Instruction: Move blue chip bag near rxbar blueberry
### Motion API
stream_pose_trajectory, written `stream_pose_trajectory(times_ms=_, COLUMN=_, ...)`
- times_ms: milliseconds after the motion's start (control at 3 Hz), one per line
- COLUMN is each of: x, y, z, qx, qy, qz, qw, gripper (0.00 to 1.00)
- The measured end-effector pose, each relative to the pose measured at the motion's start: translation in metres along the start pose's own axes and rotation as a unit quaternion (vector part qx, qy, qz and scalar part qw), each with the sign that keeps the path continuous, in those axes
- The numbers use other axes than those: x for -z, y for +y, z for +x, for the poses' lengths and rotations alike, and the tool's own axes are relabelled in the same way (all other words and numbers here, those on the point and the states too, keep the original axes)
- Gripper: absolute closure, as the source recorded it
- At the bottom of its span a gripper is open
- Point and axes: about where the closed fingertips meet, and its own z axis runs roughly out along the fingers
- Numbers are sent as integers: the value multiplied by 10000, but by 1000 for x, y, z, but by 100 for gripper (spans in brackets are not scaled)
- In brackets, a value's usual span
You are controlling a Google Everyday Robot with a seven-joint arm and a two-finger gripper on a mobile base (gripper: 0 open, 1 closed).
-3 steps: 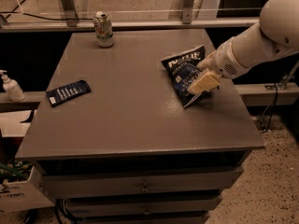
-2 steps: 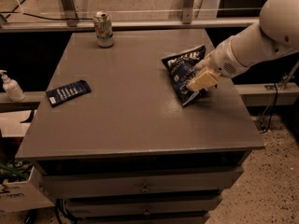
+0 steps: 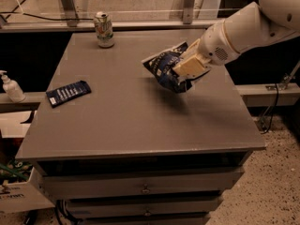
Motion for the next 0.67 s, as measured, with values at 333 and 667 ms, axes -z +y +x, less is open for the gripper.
stream_pose_trajectory(times_ms=333, x=-8, y=31, z=-42, qx=156, qy=-343, qz=-375, qw=9986, gripper=100)
stream_pose_trajectory(times_ms=667, x=-29, y=57, z=-75, qx=328, qy=-521, qz=-625, qw=9961, gripper=100)
